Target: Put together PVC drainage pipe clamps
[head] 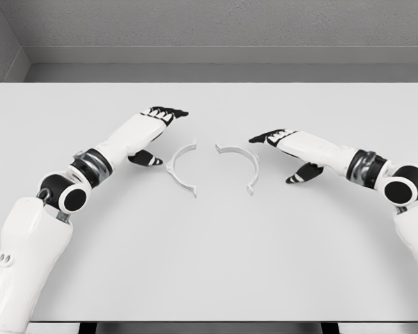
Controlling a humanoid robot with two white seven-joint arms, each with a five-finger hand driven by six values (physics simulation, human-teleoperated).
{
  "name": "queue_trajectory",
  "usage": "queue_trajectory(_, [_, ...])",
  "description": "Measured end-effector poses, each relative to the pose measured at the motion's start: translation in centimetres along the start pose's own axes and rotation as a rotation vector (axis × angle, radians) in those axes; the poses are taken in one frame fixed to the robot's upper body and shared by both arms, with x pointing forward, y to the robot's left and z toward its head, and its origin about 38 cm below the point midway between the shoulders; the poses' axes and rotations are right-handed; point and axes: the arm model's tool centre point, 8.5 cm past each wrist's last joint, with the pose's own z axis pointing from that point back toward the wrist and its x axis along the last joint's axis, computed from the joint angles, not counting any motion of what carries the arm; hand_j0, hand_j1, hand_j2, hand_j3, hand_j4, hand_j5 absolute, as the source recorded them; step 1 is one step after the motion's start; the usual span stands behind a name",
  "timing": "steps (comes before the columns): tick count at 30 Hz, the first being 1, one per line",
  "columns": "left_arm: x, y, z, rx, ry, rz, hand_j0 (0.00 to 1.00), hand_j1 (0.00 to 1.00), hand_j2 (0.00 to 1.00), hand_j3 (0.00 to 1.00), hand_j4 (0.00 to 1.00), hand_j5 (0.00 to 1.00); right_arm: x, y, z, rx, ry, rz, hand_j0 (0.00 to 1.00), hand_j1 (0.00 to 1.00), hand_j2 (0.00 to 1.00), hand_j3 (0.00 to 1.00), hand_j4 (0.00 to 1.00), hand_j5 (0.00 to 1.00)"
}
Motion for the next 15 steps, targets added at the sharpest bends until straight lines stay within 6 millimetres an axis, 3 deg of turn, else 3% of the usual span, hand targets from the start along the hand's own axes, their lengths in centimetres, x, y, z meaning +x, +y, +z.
queue_trajectory(4, [0.0, -0.3, -0.1, -0.006, 0.002, 0.004, 1.0, 1.0, 1.0, 1.0, 1.0, 1.0, 1.0, 0.7, 0.5, 0.025, -0.019, 0.031, 1.0, 1.0, 1.0, 1.0, 1.0, 1.0])
queue_trajectory(15, [-0.4, 0.5, -1.4, -0.004, 0.026, 0.011, 1.0, 1.0, 1.0, 1.0, 1.0, 1.0, 3.6, -0.7, 0.2, 0.004, -0.082, 0.099, 1.0, 1.0, 1.0, 1.0, 1.0, 1.0])
